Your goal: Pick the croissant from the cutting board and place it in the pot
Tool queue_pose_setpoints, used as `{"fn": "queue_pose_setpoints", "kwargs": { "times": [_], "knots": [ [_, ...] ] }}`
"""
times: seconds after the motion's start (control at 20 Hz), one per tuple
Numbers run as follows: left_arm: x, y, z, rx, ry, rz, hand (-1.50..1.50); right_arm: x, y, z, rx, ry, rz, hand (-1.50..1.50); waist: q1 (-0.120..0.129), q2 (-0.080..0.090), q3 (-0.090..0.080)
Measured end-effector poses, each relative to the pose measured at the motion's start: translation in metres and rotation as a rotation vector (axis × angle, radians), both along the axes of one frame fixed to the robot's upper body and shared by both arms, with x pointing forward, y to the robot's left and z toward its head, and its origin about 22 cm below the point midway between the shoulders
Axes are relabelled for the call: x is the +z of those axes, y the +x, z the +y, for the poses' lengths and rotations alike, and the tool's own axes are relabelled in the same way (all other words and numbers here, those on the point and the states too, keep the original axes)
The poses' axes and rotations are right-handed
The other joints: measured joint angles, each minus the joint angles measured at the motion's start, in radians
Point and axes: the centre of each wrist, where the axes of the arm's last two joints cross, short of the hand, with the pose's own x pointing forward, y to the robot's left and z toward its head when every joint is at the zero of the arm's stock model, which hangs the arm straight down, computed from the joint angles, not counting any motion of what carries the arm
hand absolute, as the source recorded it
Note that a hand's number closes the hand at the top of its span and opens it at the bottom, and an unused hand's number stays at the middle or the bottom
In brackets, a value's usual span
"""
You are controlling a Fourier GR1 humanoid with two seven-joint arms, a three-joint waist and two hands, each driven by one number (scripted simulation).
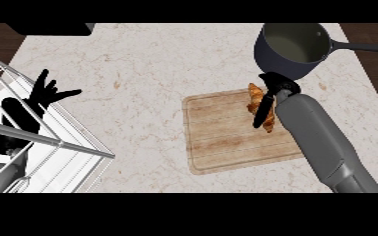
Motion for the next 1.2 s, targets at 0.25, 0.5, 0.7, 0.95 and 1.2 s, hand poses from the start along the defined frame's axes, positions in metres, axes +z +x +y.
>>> {"fn": "queue_pose_setpoints", "kwargs": {
  "times": [0.25,0.5,0.7,0.95,1.2],
  "knots": [
    [0.001,0.001,-0.001,-0.002,-0.009,0.006,0.00,-0.010,-0.001,-0.004,0.061,0.002,-0.011,1.50,0.003,-0.001,-0.004],
    [0.000,0.001,-0.001,0.003,-0.004,0.006,0.00,-0.009,0.002,0.001,0.093,-0.008,-0.043,1.50,0.001,-0.006,-0.004],
    [0.000,0.000,0.000,-0.001,-0.013,0.002,0.00,-0.012,0.001,-0.003,0.108,0.004,-0.041,1.50,-0.001,-0.003,-0.003],
    [-0.003,-0.001,0.002,0.003,-0.015,0.006,0.00,-0.010,-0.014,0.012,0.369,0.059,-0.116,1.50,-0.008,-0.013,-0.002],
    [-0.005,-0.003,0.004,0.010,-0.021,0.007,0.00,-0.015,-0.046,0.019,0.653,0.084,-0.230,1.50,-0.015,-0.018,-0.003]
  ]
}}
